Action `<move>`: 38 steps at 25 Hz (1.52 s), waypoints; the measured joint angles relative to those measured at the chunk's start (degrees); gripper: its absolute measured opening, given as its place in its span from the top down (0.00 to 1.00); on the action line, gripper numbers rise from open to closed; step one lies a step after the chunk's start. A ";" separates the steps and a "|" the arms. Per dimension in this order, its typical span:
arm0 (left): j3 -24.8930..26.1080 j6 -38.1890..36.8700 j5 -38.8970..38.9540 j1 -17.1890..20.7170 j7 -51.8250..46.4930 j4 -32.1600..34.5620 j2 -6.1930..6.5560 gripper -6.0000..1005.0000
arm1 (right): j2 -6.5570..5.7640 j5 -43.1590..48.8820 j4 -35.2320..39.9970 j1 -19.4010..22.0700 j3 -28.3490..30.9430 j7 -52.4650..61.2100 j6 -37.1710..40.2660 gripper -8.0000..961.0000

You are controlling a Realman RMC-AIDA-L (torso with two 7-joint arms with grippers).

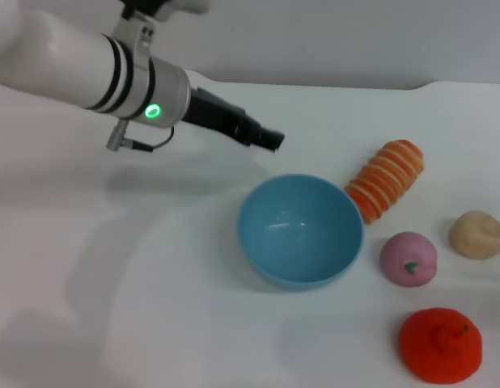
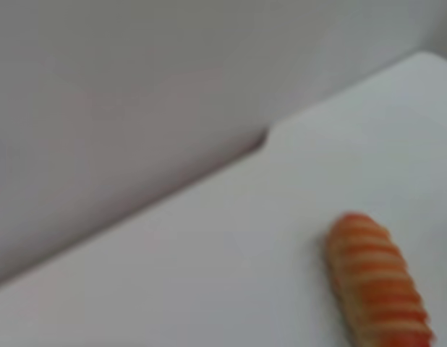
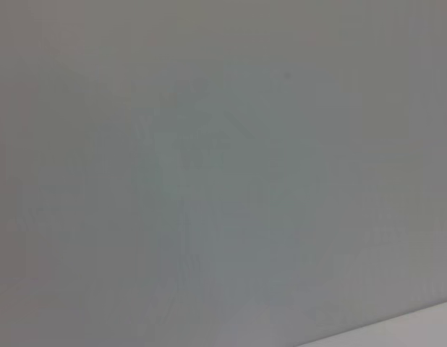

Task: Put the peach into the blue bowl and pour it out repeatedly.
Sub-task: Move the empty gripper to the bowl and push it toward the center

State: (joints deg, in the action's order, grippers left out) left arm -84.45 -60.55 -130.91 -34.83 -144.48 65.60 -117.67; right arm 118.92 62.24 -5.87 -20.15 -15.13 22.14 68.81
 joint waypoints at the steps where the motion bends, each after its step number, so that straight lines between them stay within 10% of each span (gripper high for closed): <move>1: 0.00 -0.71 -0.02 -0.50 0.02 -0.93 -0.02 0.22 | 0.00 0.00 0.00 -0.03 0.00 0.00 -0.02 0.31; 23: -7.45 7.01 0.39 -4.92 -0.01 -17.97 -0.72 0.22 | 0.09 0.00 -0.09 0.03 -0.51 0.00 -0.25 0.31; 38: -8.18 6.24 0.42 -4.90 0.24 -18.52 -0.57 0.56 | 0.02 -0.57 -0.29 -0.05 1.18 1.81 -0.27 0.31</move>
State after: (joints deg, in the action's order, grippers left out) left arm -92.63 -54.31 -130.50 -39.74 -144.24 47.08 -118.24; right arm 118.94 61.67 -6.16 -20.20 -13.95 23.95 68.54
